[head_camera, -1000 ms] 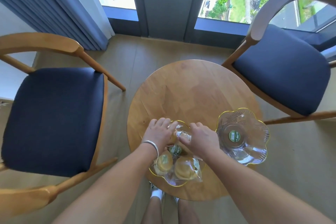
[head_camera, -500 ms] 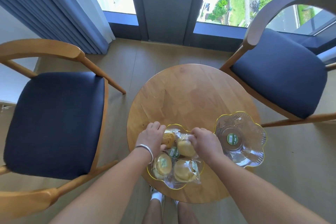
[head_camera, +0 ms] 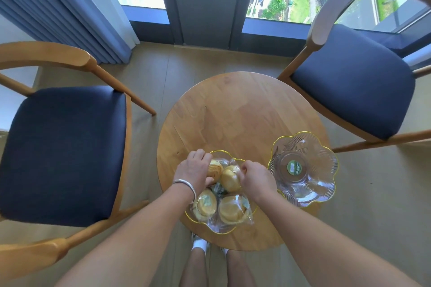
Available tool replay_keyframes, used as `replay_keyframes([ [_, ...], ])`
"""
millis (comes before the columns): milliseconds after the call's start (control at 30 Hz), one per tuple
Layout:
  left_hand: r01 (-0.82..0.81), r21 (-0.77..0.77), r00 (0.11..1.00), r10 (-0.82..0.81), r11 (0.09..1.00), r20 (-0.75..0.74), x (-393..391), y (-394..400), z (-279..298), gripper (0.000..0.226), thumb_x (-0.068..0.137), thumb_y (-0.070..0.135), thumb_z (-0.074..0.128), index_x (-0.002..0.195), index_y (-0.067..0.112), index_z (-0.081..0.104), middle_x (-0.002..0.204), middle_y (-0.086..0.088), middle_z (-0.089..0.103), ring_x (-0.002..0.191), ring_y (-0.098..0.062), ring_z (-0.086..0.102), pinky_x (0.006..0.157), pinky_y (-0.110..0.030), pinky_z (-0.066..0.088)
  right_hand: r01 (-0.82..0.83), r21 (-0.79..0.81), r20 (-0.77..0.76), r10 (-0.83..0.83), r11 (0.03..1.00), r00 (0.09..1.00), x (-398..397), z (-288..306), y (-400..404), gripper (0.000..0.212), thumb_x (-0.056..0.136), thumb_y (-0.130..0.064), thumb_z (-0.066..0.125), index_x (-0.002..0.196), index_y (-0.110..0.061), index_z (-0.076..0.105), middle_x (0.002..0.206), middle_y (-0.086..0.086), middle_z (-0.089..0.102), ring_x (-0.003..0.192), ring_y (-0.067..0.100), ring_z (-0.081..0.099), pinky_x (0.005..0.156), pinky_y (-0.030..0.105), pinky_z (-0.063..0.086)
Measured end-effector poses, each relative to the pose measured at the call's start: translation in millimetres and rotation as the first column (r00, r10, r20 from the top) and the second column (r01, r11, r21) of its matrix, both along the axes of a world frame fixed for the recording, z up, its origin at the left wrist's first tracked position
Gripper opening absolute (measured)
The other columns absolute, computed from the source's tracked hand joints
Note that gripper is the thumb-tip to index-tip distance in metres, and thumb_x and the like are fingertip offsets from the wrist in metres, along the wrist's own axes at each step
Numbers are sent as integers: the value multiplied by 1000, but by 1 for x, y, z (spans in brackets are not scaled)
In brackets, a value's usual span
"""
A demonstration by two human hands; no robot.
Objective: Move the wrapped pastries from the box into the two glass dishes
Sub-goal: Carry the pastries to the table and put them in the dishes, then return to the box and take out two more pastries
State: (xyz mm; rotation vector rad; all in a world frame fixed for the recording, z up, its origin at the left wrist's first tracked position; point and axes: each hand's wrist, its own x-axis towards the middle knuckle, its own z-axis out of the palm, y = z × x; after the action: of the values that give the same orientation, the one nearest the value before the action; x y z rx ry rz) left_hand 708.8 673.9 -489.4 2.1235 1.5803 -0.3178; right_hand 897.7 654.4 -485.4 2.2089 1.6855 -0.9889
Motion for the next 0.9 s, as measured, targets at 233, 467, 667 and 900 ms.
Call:
replay_keyframes([
  [233,16,101,999,-13,995,-31,-11,-10,19,72,90,58,48,147,24,21,150,-4,30,137,-21,27,106,-36,33,-133,147,43,128,980,991,10,27,-16,40,92,-43,52,125,-20,51,121,3,54,111,27,54,85,38,44],
  [467,88,167,990,-66,982,-128,-4,1,83,75,93,63,28,151,29,-5,160,-5,6,146,-21,4,117,-45,7,-123,263,66,109,957,992,24,92,-27,59,90,-49,52,142,-25,38,141,-1,44,131,23,42,105,38,34],
  [667,192,217,977,-167,957,-130,33,8,133,76,92,65,26,150,31,-9,161,-2,0,147,-19,1,117,-46,4,-38,319,78,14,947,997,48,144,-43,69,90,-55,49,150,-30,27,158,0,24,146,16,17,119,44,13],
  [900,382,305,924,-360,873,-126,114,-2,175,73,93,62,26,150,31,-7,161,-3,3,147,-21,3,117,-46,7,136,369,141,-200,919,970,111,180,-84,75,86,-61,51,150,-31,26,160,0,23,147,18,17,119,45,9],
])
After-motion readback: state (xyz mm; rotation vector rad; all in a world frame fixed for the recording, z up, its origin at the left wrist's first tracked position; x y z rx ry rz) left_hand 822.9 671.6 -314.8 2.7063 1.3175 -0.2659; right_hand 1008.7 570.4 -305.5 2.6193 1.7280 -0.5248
